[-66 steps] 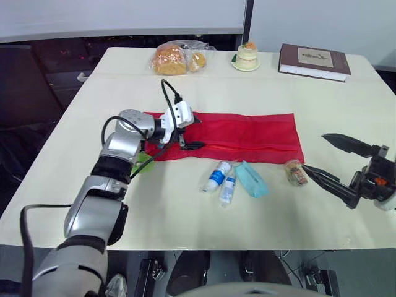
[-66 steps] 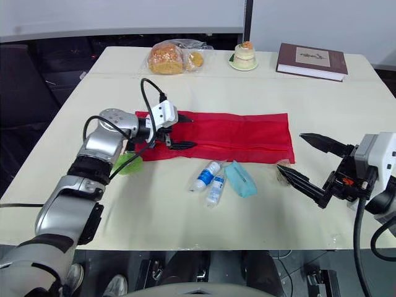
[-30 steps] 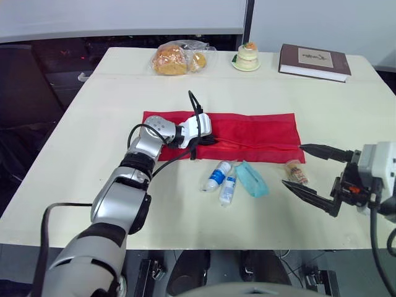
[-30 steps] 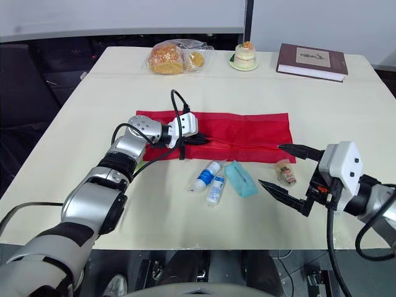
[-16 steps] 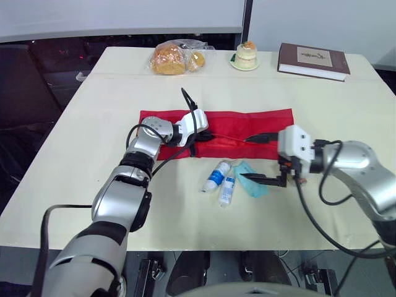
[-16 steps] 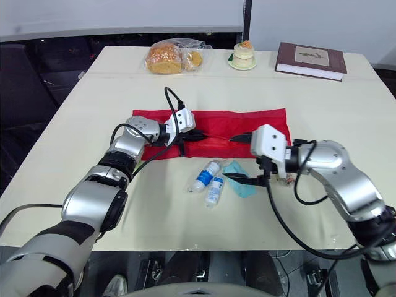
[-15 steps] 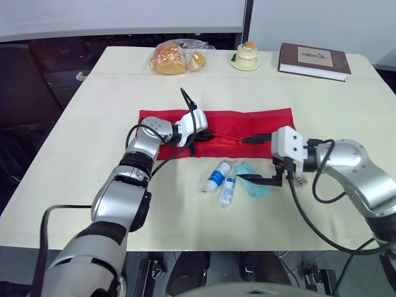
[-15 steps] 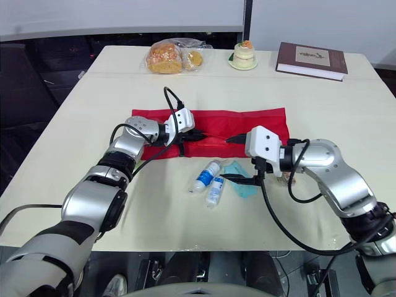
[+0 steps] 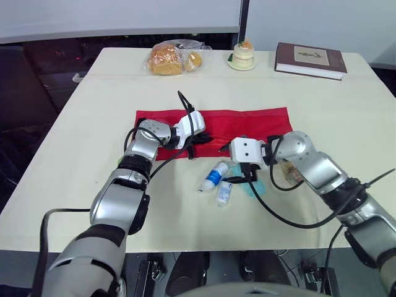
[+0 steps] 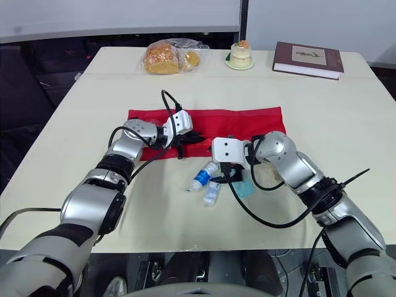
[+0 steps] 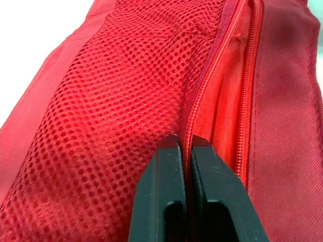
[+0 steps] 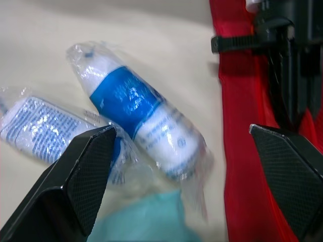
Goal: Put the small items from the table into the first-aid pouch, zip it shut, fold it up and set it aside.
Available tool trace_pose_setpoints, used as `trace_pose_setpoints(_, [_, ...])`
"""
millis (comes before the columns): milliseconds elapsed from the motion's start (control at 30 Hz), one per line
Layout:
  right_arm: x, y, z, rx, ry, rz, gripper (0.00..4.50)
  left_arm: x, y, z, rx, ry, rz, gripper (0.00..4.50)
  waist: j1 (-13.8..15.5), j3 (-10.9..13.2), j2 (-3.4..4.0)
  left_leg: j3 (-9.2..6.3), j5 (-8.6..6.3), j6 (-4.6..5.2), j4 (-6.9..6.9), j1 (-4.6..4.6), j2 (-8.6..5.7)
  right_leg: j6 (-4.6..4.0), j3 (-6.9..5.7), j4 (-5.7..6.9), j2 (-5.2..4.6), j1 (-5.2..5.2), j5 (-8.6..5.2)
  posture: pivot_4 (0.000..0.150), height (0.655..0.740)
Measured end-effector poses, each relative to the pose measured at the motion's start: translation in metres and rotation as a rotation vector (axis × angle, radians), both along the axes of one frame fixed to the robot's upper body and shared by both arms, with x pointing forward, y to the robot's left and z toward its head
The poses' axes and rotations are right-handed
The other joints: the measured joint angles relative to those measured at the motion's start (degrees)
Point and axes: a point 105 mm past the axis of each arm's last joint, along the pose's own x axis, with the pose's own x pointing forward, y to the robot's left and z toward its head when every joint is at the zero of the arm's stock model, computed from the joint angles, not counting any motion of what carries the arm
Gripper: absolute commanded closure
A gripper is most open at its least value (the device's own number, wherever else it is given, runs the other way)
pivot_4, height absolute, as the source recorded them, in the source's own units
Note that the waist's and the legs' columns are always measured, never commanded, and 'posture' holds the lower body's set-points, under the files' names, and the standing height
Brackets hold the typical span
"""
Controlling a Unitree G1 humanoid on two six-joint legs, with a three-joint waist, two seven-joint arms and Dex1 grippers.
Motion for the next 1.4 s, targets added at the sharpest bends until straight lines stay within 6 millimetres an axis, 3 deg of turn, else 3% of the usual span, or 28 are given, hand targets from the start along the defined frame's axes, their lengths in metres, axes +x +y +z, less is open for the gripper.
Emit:
trace_pose_setpoints(33, [0.001,0.002,0.000,-0.001,-0.004,0.004,0.00,0.000,0.000,0.000,-0.001,0.000,0.000,4.29,0.0,0.0,0.00,0.00,0.00,0.00,0.00,0.00,0.00,0.00,0.00,0.00,0.00,0.00,0.00,0.150,0.7289])
trace_pose_setpoints(100, [0.002,0.006,-0.001,0.001,-0.012,0.010,0.52,-0.001,-0.001,0.000,-0.001,0.000,-0.002,4.50,0.0,0.0,0.00,0.01,0.00,0.00,0.00,0.00,0.00,0.00,0.00,-0.01,0.00,0.00,0.00,0.150,0.7289])
trace_pose_setpoints(167, [0.002,0.010,-0.002,0.003,-0.014,0.016,1.39,-0.001,-0.001,0.001,-0.001,0.001,-0.004,4.50,0.0,0.0,0.00,0.01,0.02,-0.04,0.00,0.00,-0.01,0.00,0.01,-0.02,-0.01,0.00,0.00,0.150,0.7289])
trace_pose_setpoints(300, [0.002,0.008,-0.007,-0.028,-0.014,0.017,3.49,-0.002,-0.002,0.001,0.000,0.001,-0.009,4.50,0.0,0.0,0.00,0.02,0.05,-0.08,0.00,-0.01,-0.03,0.00,0.01,-0.03,-0.03,0.00,0.00,0.150,0.7289])
trace_pose_setpoints(333, [0.002,0.007,-0.008,-0.034,-0.009,0.015,4.19,-0.002,-0.002,0.000,-0.001,0.006,-0.007,4.50,0.0,0.0,0.00,0.01,0.04,-0.07,0.00,0.00,-0.03,0.00,0.01,-0.02,-0.03,0.00,0.00,0.150,0.7289])
trace_pose_setpoints(367, [0.002,0.006,-0.008,-0.035,-0.004,0.011,4.42,-0.002,-0.002,-0.001,-0.002,0.008,-0.006,4.50,0.0,0.0,0.00,-0.01,0.04,-0.07,0.00,0.00,-0.03,0.00,0.01,-0.01,-0.02,0.00,0.00,0.150,0.7289])
trace_pose_setpoints(667, [-0.006,0.005,0.005,0.057,0.062,-0.070,4.42,-0.002,-0.004,0.001,-0.004,0.008,-0.009,4.50,0.1,0.0,0.01,-0.04,0.03,-0.06,0.00,-0.03,-0.03,0.00,-0.01,-0.02,-0.04,0.00,0.00,0.150,0.7289])
trace_pose_setpoints(967, [-0.013,-0.027,0.032,0.126,0.061,-0.192,4.42,-0.003,-0.005,0.000,-0.006,0.015,-0.012,4.50,0.2,0.0,0.01,-0.07,-0.03,0.05,-0.01,-0.03,-0.06,0.00,-0.03,-0.02,-0.07,0.00,0.00,0.150,0.7289])
trace_pose_setpoints(1100, [-0.013,-0.035,0.034,0.096,0.041,-0.205,3.23,-0.004,-0.006,-0.001,-0.005,0.019,-0.018,4.50,0.1,0.0,0.01,-0.06,-0.04,0.07,-0.01,-0.02,-0.07,0.00,-0.03,-0.02,-0.07,0.00,0.00,0.150,0.7289])
trace_pose_setpoints(1300, [-0.004,-0.020,0.022,-0.002,0.015,-0.167,0.25,-0.004,-0.008,-0.002,-0.009,0.023,-0.021,4.50,0.0,0.0,0.01,-0.04,-0.03,0.06,-0.01,-0.02,-0.07,0.00,-0.02,-0.02,-0.06,0.00,0.00,0.150,0.7289])
trace_pose_setpoints(1400, [0.001,-0.009,0.019,-0.028,0.012,-0.133,0.12,-0.004,-0.009,-0.002,-0.013,0.024,-0.024,4.50,0.1,0.0,0.01,-0.07,-0.01,0.02,-0.01,-0.03,-0.07,0.00,-0.05,-0.04,-0.06,0.00,0.00,0.150,0.7289])
